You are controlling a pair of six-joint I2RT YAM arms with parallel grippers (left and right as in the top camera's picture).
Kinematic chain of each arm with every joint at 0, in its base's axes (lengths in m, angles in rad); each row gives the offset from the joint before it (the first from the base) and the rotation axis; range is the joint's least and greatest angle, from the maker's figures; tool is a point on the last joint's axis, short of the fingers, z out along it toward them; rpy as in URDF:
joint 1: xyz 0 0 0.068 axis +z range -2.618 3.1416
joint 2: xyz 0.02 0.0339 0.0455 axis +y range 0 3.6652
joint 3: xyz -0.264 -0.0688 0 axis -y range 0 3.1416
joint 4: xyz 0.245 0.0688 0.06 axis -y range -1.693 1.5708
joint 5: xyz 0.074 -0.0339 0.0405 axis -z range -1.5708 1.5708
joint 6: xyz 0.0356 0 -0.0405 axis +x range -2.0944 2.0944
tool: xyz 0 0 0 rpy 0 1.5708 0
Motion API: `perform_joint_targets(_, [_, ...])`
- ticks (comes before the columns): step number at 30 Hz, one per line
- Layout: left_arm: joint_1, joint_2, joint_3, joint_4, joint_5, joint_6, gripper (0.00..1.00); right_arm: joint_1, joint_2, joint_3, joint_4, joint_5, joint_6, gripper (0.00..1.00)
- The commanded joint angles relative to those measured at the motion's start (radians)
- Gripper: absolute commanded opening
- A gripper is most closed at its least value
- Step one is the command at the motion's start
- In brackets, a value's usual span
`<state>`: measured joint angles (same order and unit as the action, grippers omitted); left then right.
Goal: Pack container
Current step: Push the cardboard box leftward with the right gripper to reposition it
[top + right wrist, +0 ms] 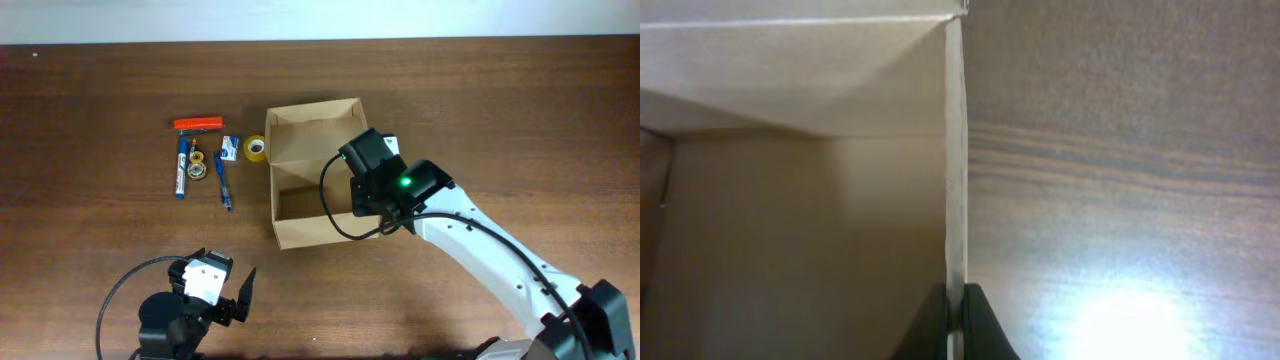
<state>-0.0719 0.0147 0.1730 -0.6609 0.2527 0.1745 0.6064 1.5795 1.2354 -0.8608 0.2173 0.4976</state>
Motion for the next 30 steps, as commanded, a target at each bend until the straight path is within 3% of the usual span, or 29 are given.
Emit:
perform_joint_targets(1, [-0.004,-0.010,-0.006,0.002,-0.007,-0.009,0.99,-0.010,-0.003,-0.004,0.045,0.042,0.013,0.04])
perform_joint_targets(18, [-0.004,-0.010,-0.006,0.002,-0.007,-0.009,0.99,-0.077,-0.002,-0.007,0.050,0.019,0.031,0.04])
perform_joint_targets(19, [-0.004,-0.010,-0.006,0.002,-0.007,-0.009,0.99,-0.077,-0.002,-0.007,0.049,0.019,0.032,0.11])
perform_joint_targets(21, [-0.004,-0.010,-0.006,0.002,-0.007,-0.009,0.99,-0.077,-0.002,-0.007,0.047,0.014,0.031,0.99])
perform_joint_targets(30, [-0.004,-0.010,-0.006,0.002,-0.007,-0.009,0.99,-0.077,-0.018,-0.007,-0.023,-0.011,0.031,0.99])
